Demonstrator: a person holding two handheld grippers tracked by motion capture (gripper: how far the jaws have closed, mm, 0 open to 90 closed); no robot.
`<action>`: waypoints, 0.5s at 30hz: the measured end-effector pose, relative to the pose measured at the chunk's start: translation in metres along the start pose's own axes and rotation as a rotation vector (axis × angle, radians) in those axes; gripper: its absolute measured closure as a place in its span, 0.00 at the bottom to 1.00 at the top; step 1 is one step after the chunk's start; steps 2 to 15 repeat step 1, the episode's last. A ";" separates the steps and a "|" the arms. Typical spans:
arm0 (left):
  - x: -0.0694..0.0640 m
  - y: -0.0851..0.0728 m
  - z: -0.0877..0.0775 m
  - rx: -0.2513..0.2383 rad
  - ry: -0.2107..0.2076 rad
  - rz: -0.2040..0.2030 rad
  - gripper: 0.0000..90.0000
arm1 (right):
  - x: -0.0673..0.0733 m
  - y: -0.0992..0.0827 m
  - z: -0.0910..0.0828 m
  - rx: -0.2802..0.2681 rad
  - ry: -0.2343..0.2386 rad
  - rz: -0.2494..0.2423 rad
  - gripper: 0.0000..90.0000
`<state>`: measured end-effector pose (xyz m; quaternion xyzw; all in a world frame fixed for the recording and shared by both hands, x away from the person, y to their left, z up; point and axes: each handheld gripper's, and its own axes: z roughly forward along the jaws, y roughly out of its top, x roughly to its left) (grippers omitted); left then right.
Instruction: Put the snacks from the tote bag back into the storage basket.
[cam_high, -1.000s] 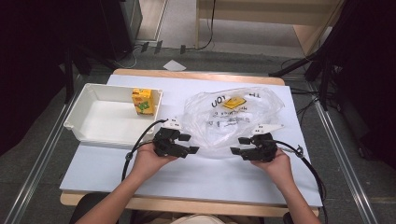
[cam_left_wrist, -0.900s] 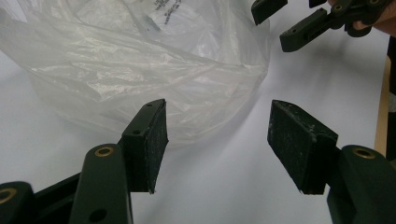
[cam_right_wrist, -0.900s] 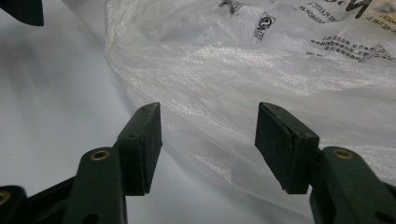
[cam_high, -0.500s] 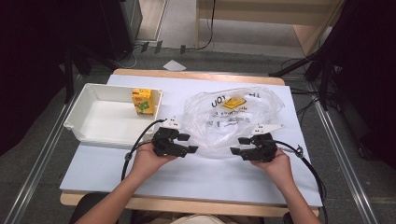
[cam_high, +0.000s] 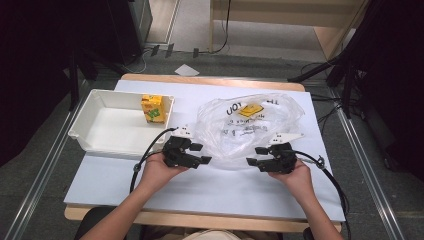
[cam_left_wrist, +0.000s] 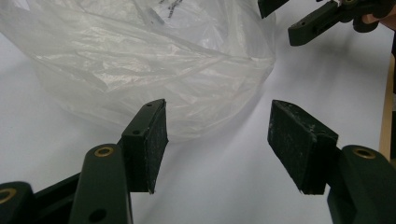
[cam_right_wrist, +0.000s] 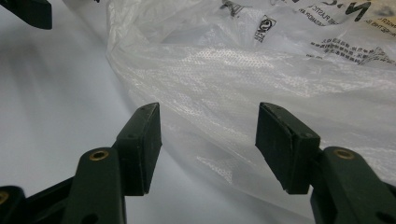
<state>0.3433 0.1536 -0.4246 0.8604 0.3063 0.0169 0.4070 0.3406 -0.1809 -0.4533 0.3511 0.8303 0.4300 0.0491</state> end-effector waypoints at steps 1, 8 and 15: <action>0.001 0.000 0.000 0.002 -0.002 0.000 0.43 | 0.000 0.000 0.000 0.003 0.001 -0.002 0.46; 0.001 0.000 0.000 0.002 -0.002 0.000 0.43 | 0.000 0.000 0.000 0.003 0.001 -0.002 0.46; 0.001 0.000 0.000 0.002 -0.002 0.000 0.43 | 0.000 0.000 0.000 0.003 0.001 -0.002 0.46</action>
